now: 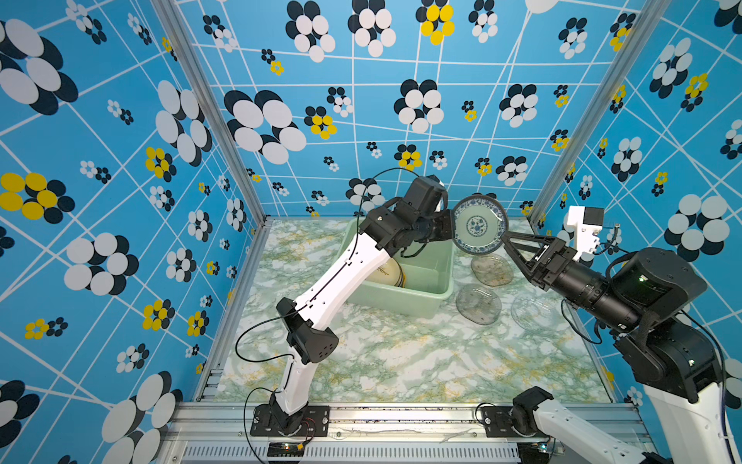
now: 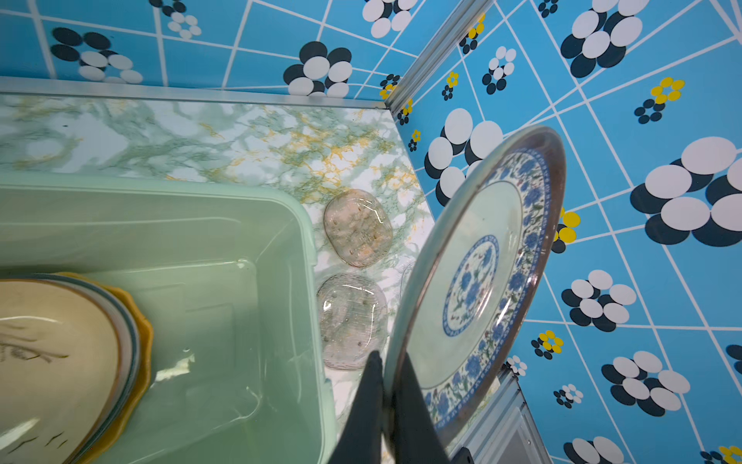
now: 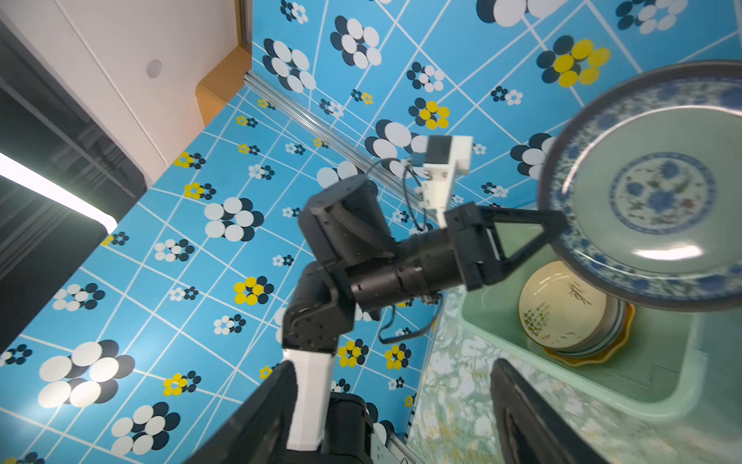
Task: Place the plates into the plastic bin on the countertop
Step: Place the plate in the plastic bin.
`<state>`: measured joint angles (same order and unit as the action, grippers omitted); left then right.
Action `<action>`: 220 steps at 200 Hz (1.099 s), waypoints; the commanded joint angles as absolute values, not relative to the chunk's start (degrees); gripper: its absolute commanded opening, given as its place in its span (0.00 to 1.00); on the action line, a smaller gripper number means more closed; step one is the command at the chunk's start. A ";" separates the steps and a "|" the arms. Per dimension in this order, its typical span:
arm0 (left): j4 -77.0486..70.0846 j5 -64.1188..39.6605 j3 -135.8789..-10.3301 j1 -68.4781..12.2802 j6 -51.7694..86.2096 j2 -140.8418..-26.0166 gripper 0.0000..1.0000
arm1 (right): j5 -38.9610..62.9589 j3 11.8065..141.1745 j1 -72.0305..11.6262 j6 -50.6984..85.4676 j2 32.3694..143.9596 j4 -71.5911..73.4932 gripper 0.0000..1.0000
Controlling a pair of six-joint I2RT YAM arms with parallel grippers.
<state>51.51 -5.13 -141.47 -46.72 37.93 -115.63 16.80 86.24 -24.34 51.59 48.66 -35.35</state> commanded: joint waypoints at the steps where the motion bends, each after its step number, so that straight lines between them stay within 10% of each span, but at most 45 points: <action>1: 56.48 -6.21 -138.45 -44.89 34.36 -108.89 0.00 | 14.50 82.87 -24.26 48.78 48.03 -41.21 0.76; 108: 34.26 -26.81 -89.47 -29.90 49.28 -76.83 0.00 | 26.79 72.75 -24.26 47.98 53.88 -29.86 0.66; 220: 26.95 -31.11 -77.36 -28.47 56.20 -69.73 0.00 | 29.27 70.40 -25.14 51.08 61.43 -18.02 0.64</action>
